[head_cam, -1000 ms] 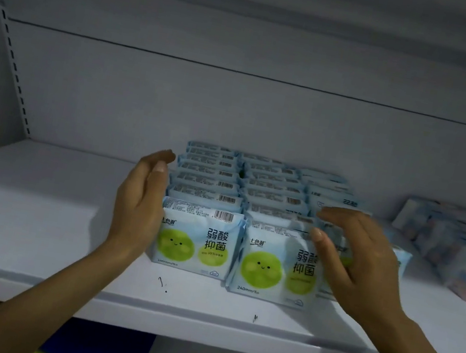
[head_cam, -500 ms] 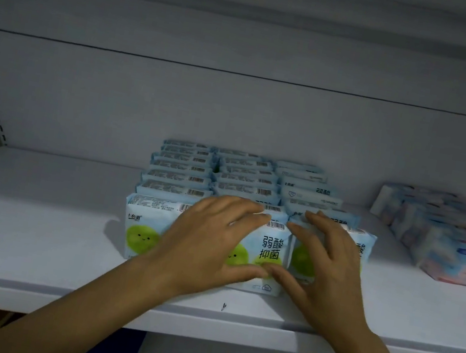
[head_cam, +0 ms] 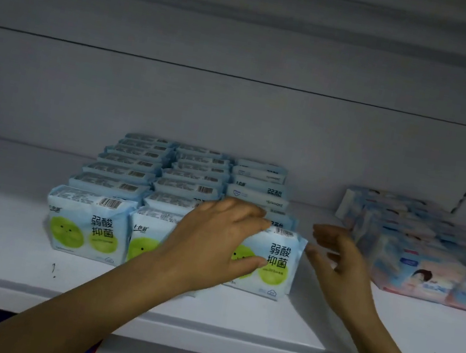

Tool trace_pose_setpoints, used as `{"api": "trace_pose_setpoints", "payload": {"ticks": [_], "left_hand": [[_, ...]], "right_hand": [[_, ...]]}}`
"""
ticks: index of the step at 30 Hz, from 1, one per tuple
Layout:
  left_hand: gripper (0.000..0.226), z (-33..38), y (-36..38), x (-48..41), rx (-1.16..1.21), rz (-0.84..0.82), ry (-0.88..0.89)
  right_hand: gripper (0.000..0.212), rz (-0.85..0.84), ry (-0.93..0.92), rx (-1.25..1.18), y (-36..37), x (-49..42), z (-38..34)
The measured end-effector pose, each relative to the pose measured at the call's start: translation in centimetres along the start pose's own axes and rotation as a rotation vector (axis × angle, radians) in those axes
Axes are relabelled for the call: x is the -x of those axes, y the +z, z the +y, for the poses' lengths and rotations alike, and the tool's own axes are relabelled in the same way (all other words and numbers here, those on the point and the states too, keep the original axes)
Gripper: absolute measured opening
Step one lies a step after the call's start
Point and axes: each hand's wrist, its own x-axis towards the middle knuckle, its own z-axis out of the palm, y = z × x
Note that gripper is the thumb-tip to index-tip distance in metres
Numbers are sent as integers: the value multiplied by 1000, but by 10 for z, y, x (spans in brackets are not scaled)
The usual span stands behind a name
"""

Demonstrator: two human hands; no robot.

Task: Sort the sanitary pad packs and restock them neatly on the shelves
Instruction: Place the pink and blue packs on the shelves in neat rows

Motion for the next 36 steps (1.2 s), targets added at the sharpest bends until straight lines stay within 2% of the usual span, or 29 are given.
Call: {"api": "trace_pose_setpoints", "payload": {"ticks": [3,7,10,12,13,16,19,21,24,28,30,34,36], "left_hand": [[44,9,0,-7,-62,-83,-47],[32,11,8,-6,-129,-10,-55],[48,12,5,-17,-95,-16,-115],[61,14,3,-30,-84,-28,-180],[65,14,3,-37,-90,-49,-204],[57,12,5,-49,-137,-187,-260],[52,10,5,-48,-146,-233,-256],[49,7,4,-46,-116,-219,-248],[48,5,5,-46,-80,-184,-238],[55,2,9,-51,-94,-211,-228],[54,-1,9,-55,-80,-235,-238],[72,-5,7,-64,-68,-243,-253],[65,-5,2,-68,-43,-290,-306]], "right_hand": [[30,-181,10,1,1,-23,7],[31,-96,-10,-127,7,-49,8],[21,-121,77,-191,14,-75,7],[12,-236,114,-177,22,-91,9],[15,-290,110,-146,26,-96,9],[27,-333,58,-88,34,-104,10],[23,-259,22,-122,35,-106,10],[20,-123,21,-277,32,-108,7],[14,61,120,-601,16,-114,4],[9,-46,388,-968,4,-115,15],[10,-101,497,-1066,7,-116,18],[12,-163,557,-1145,11,-113,14],[11,-168,553,-1161,14,-110,14]]}}
